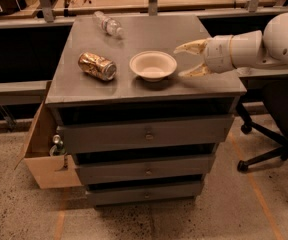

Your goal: Move paper bowl near water bottle

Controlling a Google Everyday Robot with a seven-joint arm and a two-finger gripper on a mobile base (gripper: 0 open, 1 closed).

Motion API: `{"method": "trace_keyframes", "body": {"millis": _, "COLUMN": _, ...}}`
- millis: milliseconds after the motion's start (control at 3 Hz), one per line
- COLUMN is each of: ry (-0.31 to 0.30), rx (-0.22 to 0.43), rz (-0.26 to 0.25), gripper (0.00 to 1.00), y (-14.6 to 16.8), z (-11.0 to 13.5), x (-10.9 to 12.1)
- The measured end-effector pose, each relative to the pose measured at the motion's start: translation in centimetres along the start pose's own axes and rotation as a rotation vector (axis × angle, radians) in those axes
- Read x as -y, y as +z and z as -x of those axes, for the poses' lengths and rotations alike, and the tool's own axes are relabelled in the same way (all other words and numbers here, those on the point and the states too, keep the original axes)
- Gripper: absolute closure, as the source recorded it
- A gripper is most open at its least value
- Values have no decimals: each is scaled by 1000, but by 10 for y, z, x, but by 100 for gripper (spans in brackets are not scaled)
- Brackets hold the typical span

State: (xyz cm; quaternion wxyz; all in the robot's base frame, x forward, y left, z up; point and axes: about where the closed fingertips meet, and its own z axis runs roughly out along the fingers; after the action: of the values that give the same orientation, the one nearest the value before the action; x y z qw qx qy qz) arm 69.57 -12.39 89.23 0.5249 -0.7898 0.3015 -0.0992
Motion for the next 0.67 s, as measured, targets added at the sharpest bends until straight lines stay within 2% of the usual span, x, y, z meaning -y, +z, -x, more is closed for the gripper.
{"method": "trace_keyframes", "body": {"millis": 333, "ry": 8, "rx": 24, "rz": 35, "gripper": 54, "y": 9, "z": -2, "x": -8}}
{"method": "trace_keyframes", "body": {"millis": 667, "ry": 0, "rx": 50, "rz": 45, "gripper": 67, "y": 21, "z": 0, "x": -5}}
